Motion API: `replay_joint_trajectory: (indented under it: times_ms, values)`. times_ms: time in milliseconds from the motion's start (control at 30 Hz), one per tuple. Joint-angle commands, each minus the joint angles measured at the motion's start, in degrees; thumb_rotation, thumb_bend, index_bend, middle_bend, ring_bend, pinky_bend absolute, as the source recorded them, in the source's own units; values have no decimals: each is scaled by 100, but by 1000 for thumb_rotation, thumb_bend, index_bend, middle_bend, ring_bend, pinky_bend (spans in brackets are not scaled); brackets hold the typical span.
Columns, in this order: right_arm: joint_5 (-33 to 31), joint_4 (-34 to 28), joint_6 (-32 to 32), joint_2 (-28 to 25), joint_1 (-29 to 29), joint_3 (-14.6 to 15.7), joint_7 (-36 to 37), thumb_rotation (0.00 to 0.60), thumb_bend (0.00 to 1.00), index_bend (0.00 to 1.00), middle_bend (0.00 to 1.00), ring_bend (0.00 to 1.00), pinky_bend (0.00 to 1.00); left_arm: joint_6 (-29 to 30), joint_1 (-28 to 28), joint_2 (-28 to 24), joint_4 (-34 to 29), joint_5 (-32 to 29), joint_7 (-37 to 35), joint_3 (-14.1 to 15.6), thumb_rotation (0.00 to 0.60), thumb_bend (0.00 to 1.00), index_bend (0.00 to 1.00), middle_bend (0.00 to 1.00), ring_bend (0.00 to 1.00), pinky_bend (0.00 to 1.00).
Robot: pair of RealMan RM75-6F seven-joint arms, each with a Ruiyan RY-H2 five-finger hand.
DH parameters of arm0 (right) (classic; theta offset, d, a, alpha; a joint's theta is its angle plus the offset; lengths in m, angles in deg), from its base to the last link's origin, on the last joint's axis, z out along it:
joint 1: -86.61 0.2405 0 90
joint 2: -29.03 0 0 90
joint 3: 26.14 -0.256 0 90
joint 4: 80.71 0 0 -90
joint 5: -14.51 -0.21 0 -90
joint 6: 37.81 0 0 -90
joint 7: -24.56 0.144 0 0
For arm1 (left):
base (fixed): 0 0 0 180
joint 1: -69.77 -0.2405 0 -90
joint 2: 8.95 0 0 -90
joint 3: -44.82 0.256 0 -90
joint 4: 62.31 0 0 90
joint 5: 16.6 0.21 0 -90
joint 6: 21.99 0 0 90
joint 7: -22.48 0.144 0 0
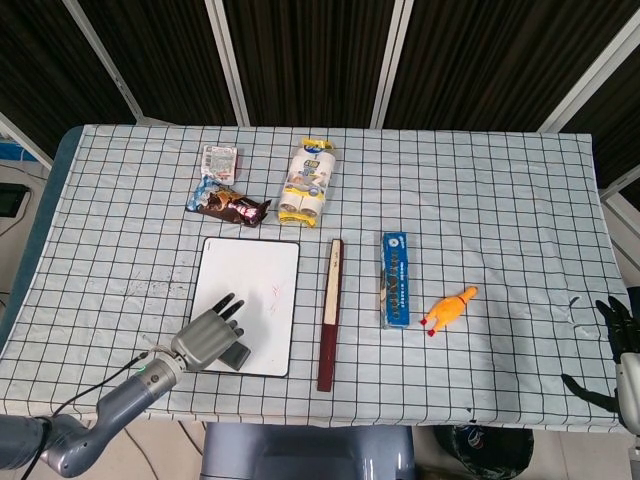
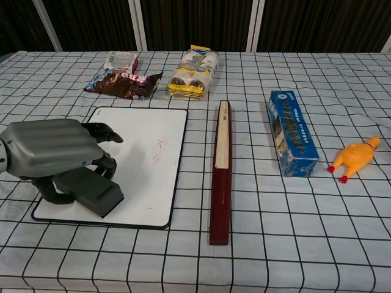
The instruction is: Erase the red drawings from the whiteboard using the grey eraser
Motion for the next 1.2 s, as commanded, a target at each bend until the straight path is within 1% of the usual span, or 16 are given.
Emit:
replay_joint_trajectory:
  times_ms: [33,233,400,667,900,1200]
  values:
    - [-5,-3,1,-1,0,-2,1,600,170,10,56,142,187,-34,-10,49,107,-18,-43,-84,600,363,429,486,0,0]
    - [-5,-9,11,0,-1,7,1,600,171,10,56,142,187,-67,29,249,290,36,-3,-289,600,363,426,486,0,0]
    - [-8,-7,19,-4,-2,11,13,600,171,10,56,142,187,-73,98,461,489,-53,225,-482,600,363,426,486,0,0]
    - [-28,-5,39,-18,-1,11,52,600,171,10,56,142,187,-286,285,815,1054,-703,514,-867,600,364,427,488,0,0]
    - [-37,0,43,-12,0,10,32,600,171,10,56,142,187,-472,552,1138,1634,-1150,540,-1308,600,363,425,491,0,0]
    - [-34,8,39,-12,-3,12,37,600,171,10,56,142,187,-659,925,1565,2307,-1896,907,-1628,600,363,423,491,0,0]
